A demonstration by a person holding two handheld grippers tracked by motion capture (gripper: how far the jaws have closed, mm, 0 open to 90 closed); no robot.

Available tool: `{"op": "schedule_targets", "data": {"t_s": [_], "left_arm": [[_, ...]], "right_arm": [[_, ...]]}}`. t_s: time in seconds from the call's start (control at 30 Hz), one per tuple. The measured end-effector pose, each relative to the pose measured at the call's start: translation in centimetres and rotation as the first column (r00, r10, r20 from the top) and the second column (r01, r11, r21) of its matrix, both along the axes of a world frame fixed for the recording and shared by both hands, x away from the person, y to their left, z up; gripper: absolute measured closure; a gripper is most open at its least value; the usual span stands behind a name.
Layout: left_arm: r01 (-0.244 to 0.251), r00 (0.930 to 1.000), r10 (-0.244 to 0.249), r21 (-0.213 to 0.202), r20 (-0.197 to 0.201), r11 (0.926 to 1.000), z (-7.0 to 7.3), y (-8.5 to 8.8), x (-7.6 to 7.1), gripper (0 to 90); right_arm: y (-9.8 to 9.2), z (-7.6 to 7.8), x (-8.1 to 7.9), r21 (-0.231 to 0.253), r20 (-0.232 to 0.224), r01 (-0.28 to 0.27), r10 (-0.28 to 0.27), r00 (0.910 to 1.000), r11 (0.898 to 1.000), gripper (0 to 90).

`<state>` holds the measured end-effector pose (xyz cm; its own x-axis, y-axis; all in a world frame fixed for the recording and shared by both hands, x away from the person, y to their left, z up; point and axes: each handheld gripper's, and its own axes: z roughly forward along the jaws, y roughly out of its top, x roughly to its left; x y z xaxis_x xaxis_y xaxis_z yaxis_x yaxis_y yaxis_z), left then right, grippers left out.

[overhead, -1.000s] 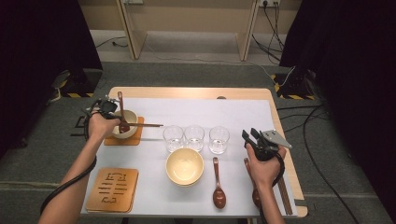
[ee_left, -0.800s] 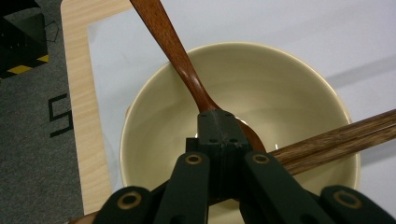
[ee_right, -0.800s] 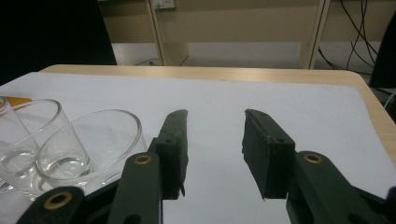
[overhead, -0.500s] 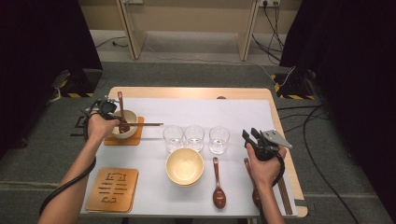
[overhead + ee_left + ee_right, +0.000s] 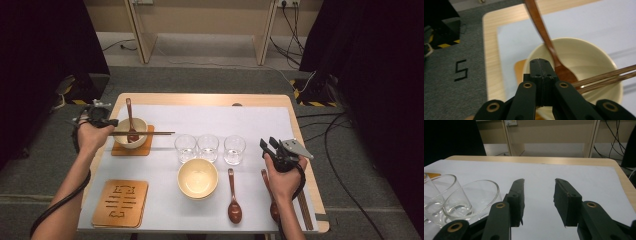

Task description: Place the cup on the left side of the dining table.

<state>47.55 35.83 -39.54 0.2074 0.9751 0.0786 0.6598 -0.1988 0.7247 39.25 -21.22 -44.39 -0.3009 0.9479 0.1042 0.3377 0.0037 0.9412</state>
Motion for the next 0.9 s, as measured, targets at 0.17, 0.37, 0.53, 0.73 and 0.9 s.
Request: {"op": "schedule_targets", "data": {"t_s": [0.17,0.37,0.53,0.73,0.9], "left_arm": [[-0.070,0.9975,0.069,0.028,0.012,0.9972,0.1,2.9,-1.1,89.3],[-0.117,0.9923,0.119,0.063,-0.033,0.9912,-1.6,5.1,-1.9,89.3],[-0.113,0.9914,0.116,0.052,-0.059,0.9922,-2.8,5.5,-2.2,89.3],[-0.098,0.9922,0.101,0.039,-0.073,0.9944,-3.3,5.2,-2.1,89.2],[-0.092,0.9927,0.094,0.030,-0.074,0.9953,-3.6,4.8,-2.1,89.3]], "right_arm": [[0.0,0.0,0.0,0.001,-0.001,0.000,0.000,1.0000,1.000,60.4],[0.0,0.1,0.0,0.002,-0.002,0.002,-0.002,1.0000,1.000,60.4],[0.0,0.1,0.0,0.002,-0.001,0.002,-0.002,1.0000,1.000,60.3],[0.0,0.0,0.0,0.000,-0.002,0.003,-0.003,1.0000,1.000,60.4],[-0.1,0.0,0.0,0.001,-0.002,0.005,-0.005,1.0000,1.000,60.4]]}}
